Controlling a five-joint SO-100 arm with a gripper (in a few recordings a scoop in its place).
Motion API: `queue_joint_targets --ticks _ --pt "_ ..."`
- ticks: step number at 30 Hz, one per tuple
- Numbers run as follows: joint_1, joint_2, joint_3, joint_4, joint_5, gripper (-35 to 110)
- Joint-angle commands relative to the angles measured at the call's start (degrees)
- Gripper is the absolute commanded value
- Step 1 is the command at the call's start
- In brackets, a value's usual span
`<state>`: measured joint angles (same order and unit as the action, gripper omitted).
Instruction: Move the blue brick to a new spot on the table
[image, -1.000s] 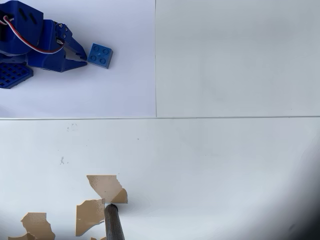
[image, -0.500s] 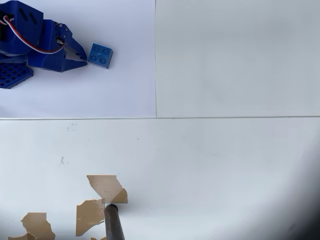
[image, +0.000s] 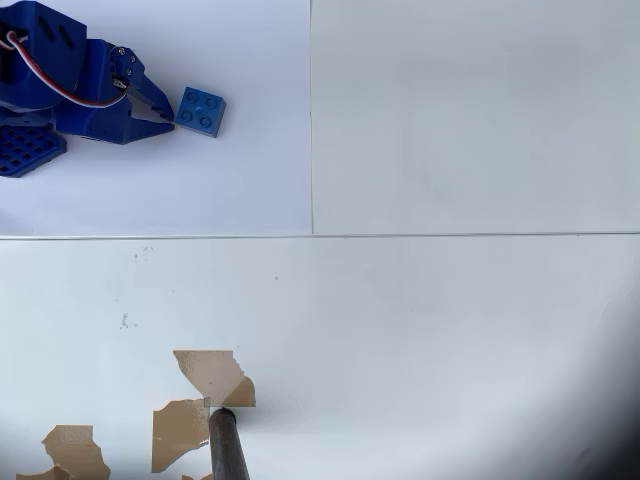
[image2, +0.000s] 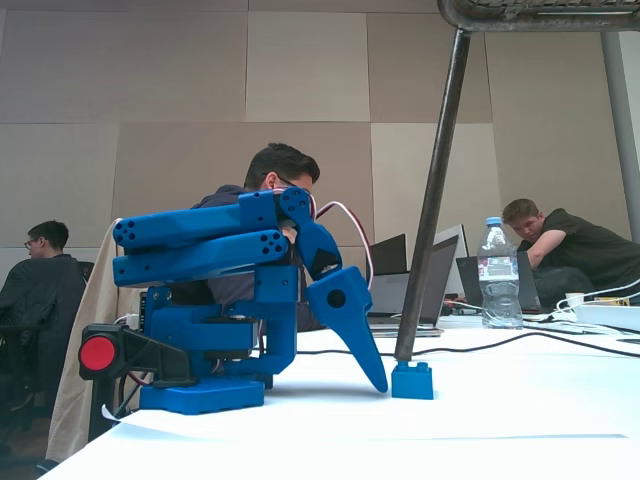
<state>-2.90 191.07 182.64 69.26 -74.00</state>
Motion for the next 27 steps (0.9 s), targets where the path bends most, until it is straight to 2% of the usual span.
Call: queue_joint_targets --ticks 1,27 --pt "-0.3 0.2 1.9 0.1 0.2 0" --pt "1.9 0.2 -0.8 1.5 1.8 2"
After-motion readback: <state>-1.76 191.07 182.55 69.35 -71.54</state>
